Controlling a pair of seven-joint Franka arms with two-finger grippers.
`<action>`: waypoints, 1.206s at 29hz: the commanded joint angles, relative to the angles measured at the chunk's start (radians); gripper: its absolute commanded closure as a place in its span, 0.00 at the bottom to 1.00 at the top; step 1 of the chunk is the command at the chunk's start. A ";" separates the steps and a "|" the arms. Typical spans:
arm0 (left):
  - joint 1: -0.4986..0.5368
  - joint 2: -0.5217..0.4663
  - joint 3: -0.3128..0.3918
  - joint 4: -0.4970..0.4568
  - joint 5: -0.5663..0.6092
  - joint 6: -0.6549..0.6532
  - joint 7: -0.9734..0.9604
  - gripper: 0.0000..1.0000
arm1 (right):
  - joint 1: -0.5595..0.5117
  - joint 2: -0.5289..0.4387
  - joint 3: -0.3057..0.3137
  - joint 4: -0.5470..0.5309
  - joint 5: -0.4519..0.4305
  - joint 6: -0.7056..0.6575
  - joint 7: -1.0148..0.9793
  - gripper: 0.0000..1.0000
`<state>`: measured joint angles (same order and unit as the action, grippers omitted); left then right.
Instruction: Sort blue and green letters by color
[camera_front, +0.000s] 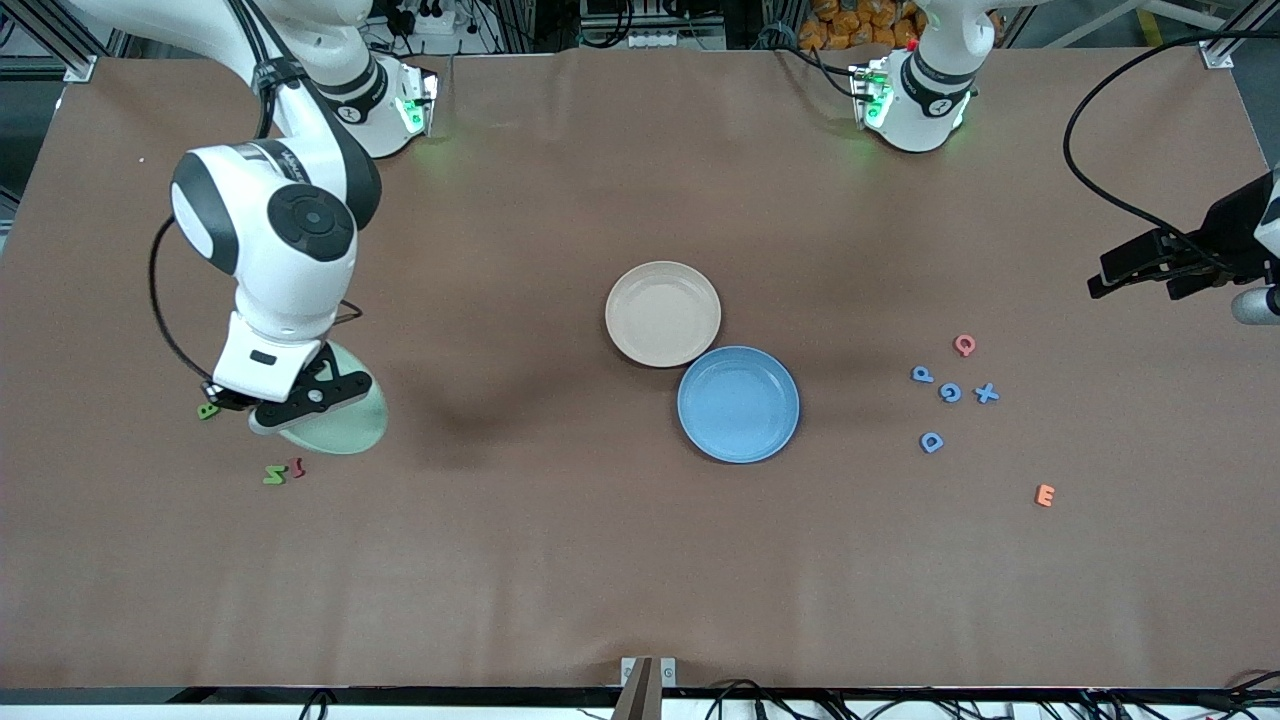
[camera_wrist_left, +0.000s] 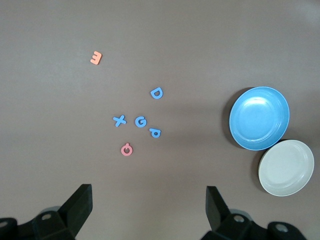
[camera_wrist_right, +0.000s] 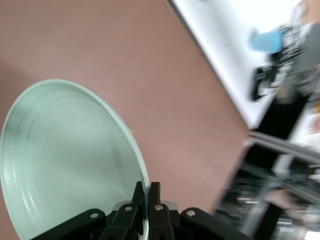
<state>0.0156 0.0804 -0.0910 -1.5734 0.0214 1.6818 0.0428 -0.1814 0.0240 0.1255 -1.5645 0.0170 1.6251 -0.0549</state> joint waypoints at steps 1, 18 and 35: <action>0.001 0.005 -0.003 0.016 0.008 -0.001 0.015 0.00 | -0.004 -0.010 0.006 0.012 0.009 -0.030 -0.013 0.00; 0.014 0.005 -0.003 0.016 -0.038 -0.001 0.000 0.00 | 0.109 -0.009 -0.095 0.023 0.020 -0.065 -0.016 0.00; 0.007 0.005 -0.003 0.016 -0.038 -0.001 -0.015 0.00 | 0.106 -0.002 -0.092 0.015 0.020 -0.065 -0.023 0.00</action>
<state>0.0221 0.0805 -0.0908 -1.5732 0.0022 1.6830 0.0377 -0.0800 0.0239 0.0424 -1.5529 0.0182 1.5758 -0.0643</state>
